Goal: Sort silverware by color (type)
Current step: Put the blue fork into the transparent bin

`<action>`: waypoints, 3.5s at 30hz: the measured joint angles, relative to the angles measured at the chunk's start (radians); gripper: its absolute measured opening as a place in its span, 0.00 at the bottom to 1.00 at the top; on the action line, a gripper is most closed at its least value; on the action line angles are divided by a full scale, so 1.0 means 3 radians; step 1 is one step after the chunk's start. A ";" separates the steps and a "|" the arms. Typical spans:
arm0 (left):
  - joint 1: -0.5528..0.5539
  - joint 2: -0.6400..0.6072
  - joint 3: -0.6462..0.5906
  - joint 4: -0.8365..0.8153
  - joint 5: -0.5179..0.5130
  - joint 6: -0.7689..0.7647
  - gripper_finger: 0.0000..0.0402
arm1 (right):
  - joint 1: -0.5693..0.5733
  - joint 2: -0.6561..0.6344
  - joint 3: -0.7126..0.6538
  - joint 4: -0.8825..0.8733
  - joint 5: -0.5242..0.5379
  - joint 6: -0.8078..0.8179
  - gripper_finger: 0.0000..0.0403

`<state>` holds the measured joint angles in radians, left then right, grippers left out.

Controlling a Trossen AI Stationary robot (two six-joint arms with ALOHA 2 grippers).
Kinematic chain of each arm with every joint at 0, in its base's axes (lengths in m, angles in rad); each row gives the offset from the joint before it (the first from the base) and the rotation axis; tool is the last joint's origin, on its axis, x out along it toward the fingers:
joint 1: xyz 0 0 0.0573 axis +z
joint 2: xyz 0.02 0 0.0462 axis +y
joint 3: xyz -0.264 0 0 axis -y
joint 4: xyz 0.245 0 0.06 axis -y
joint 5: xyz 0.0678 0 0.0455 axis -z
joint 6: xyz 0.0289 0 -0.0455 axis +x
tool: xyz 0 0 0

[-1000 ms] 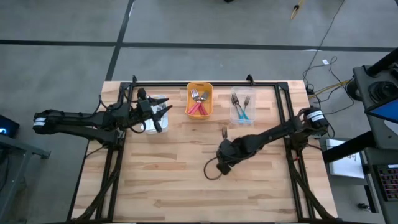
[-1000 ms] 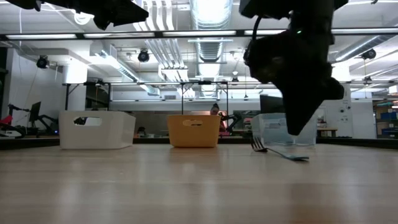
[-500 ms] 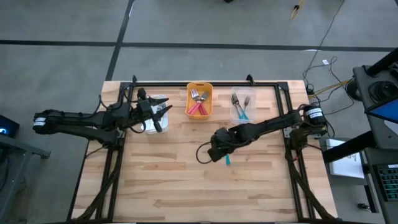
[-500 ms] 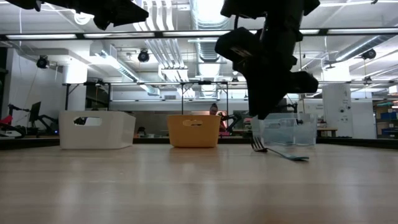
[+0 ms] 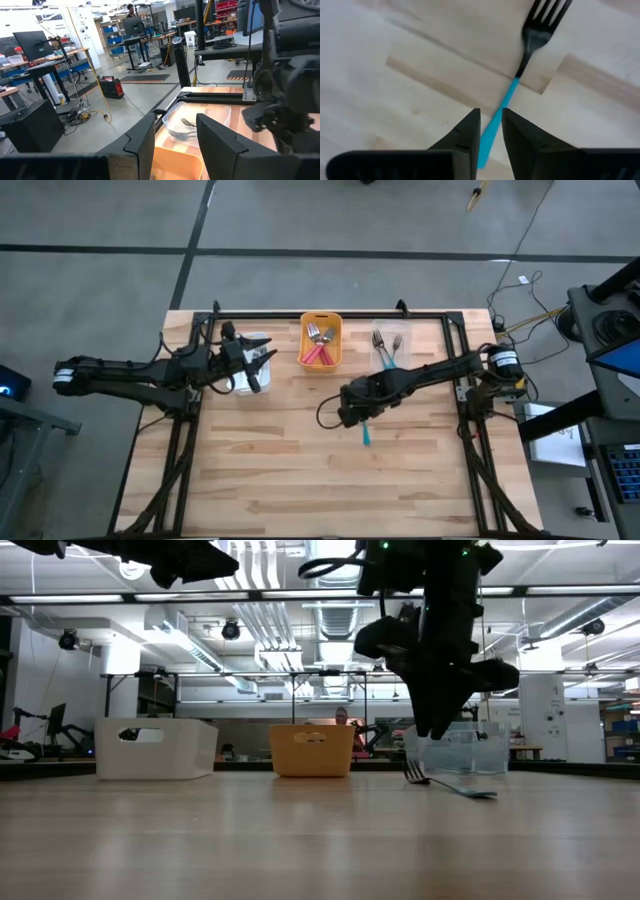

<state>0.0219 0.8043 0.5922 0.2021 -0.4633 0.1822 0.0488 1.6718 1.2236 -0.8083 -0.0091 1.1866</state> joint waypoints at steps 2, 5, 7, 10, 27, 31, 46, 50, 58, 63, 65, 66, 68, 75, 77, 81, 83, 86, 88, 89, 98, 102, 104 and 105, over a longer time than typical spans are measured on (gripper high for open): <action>0.0001 0.0000 0.0000 -0.0008 0.0000 0.0000 0.31 | -0.0053 0.0000 0.0000 -0.0007 -0.0050 -0.0004 0.19; 0.0001 0.0000 0.0000 -0.0007 0.0000 0.0000 0.31 | -0.0127 0.0000 0.0000 -0.0017 -0.0060 0.0011 0.26; 0.0000 0.0000 0.0000 -0.0007 0.0000 0.0000 0.31 | -0.0181 0.0000 0.0000 -0.0036 -0.0101 0.0039 0.30; 0.0000 0.0000 0.0000 -0.0007 0.0000 0.0000 0.31 | -0.0301 0.0000 -0.0002 -0.0101 -0.0160 0.0064 0.35; 0.0003 0.0032 0.0000 -0.0007 -0.0054 0.0000 0.31 | -0.0434 0.0617 0.0991 -0.0046 -0.0239 -0.0290 0.37; 0.0003 0.0027 0.0000 -0.0064 -0.0124 0.0001 0.31 | -0.0407 0.0855 0.1211 -0.0926 -0.0223 -0.0441 0.37; 0.0004 -0.0010 0.0000 -0.0260 -0.0526 0.0001 0.31 | -0.0327 0.0849 0.1253 -0.1458 0.0270 -0.0478 0.37; 0.0004 -0.0050 0.0000 -0.0292 -0.0528 0.0001 0.31 | -0.0321 0.0856 0.1244 -0.1409 0.0297 -0.0478 0.37; 0.0004 -0.0098 0.0000 -0.0358 -0.0526 -0.0024 0.31 | -0.0292 0.0862 0.1086 -0.1183 0.0296 -0.0379 0.37; 0.0004 -0.0100 0.0000 -0.0358 -0.0526 -0.0025 0.31 | -0.0241 0.0865 0.0814 -0.0894 0.0234 -0.0220 0.37; 0.0004 -0.0100 0.0000 -0.0358 -0.0526 -0.0024 0.31 | -0.0221 0.0866 0.0699 -0.0730 0.0183 -0.0156 0.37; 0.0004 -0.0100 0.0000 -0.0358 -0.0526 -0.0025 0.31 | -0.0210 0.0867 0.0643 -0.0667 0.0179 -0.0123 0.37; 0.0004 -0.0100 0.0000 -0.0358 -0.0526 -0.0025 0.31 | -0.0197 0.0867 0.0517 -0.0542 0.0169 -0.0052 0.37; 0.0004 -0.0100 0.0000 -0.0355 -0.0526 -0.0025 0.31 | -0.0176 0.0842 0.0224 -0.0126 0.0124 0.0089 0.36; 0.0004 -0.0100 0.0000 -0.0355 -0.0526 -0.0025 0.31 | -0.0176 0.0843 0.0210 -0.0104 0.0130 0.0108 0.35; 0.0004 -0.0100 0.0000 -0.0355 -0.0526 -0.0025 0.31 | -0.0176 0.0848 0.0202 -0.0066 0.0155 0.0116 0.27; 0.0004 -0.0100 0.0000 -0.0355 -0.0526 -0.0025 0.31 | -0.0173 0.0851 0.0202 -0.0043 0.0178 0.0120 0.22; 0.0004 -0.0100 0.0000 -0.0355 -0.0526 -0.0025 0.31 | -0.0172 0.0852 0.0201 -0.0002 0.0177 0.0122 0.12; 0.0004 -0.0100 0.0000 -0.0355 -0.0526 -0.0025 0.31 | -0.0172 0.0855 0.0200 0.0024 0.0180 0.0122 0.06; 0.0004 -0.0100 0.0000 -0.0355 -0.0526 -0.0025 0.31 | -0.0172 0.0855 0.0200 0.0031 0.0181 0.0111 0.04; 0.0004 -0.0100 0.0000 -0.0355 -0.0526 -0.0025 0.31 | -0.0158 0.0785 0.0333 -0.0118 0.0207 -0.0015 0.03; 0.0004 -0.0100 0.0000 -0.0355 -0.0526 -0.0025 0.31 | -0.0157 0.0676 0.0509 -0.0253 0.0218 -0.0146 0.03; 0.0003 -0.0104 0.0000 -0.0353 -0.0526 -0.0027 0.31 | -0.0165 0.0563 0.0616 -0.0350 0.0218 -0.0235 0.03; 0.0004 -0.0106 0.0000 -0.0354 -0.0525 -0.0027 0.31 | -0.0182 0.0508 0.0666 -0.0349 0.0219 -0.0273 0.03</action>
<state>0.0230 0.7727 0.5922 0.0959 -0.6209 0.1741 -0.0058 1.8242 1.4234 -0.9131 0.0566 1.1047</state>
